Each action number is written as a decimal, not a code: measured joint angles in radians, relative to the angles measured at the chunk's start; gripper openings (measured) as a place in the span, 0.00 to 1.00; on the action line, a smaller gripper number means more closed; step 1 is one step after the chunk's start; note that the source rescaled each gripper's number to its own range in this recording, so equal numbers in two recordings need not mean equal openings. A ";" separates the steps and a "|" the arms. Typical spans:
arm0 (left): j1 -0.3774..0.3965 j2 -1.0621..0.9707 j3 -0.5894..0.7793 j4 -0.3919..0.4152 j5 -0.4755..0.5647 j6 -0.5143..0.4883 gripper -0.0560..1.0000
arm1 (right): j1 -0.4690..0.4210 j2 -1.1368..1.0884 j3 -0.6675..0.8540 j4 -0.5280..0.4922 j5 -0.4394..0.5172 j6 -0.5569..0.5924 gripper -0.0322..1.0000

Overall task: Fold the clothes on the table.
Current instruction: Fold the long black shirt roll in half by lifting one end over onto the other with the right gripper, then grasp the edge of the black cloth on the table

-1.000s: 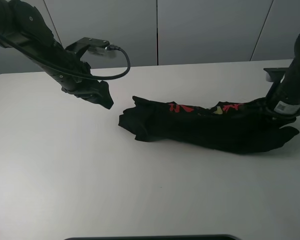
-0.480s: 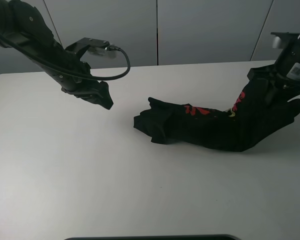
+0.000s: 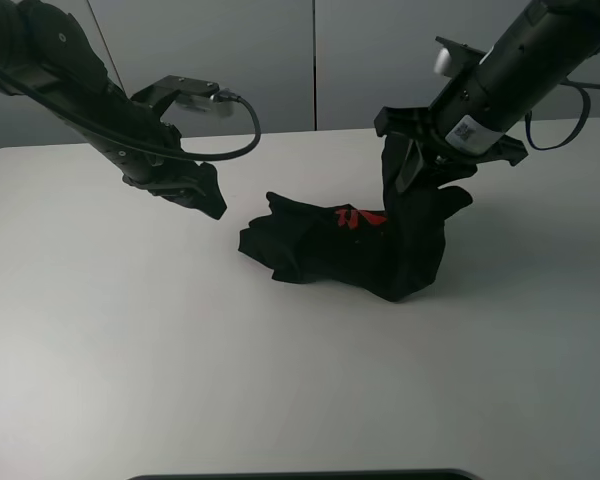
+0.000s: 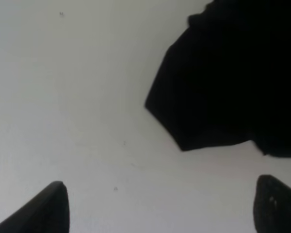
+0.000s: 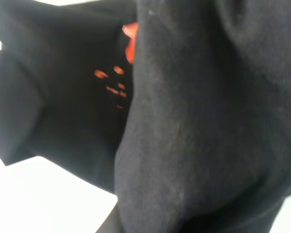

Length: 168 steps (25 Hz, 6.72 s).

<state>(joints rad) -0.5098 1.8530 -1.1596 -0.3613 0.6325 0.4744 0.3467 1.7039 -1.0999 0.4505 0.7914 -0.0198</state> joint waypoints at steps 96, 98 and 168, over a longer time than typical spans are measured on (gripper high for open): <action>-0.290 0.139 -0.409 0.225 0.351 -0.186 0.98 | -0.293 0.093 -0.004 -0.105 -0.146 -0.198 0.97; -0.312 0.143 -0.409 0.252 0.346 -0.207 0.98 | -0.294 0.093 -0.004 -0.098 -0.141 -0.198 0.97; -0.059 0.327 -0.409 0.462 0.263 -0.447 0.98 | -0.295 0.089 -0.006 0.112 0.042 -0.410 0.97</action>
<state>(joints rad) -0.5686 2.1799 -1.5688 0.1007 0.8953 0.0270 0.0515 1.7933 -1.1056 0.5626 0.8338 -0.4302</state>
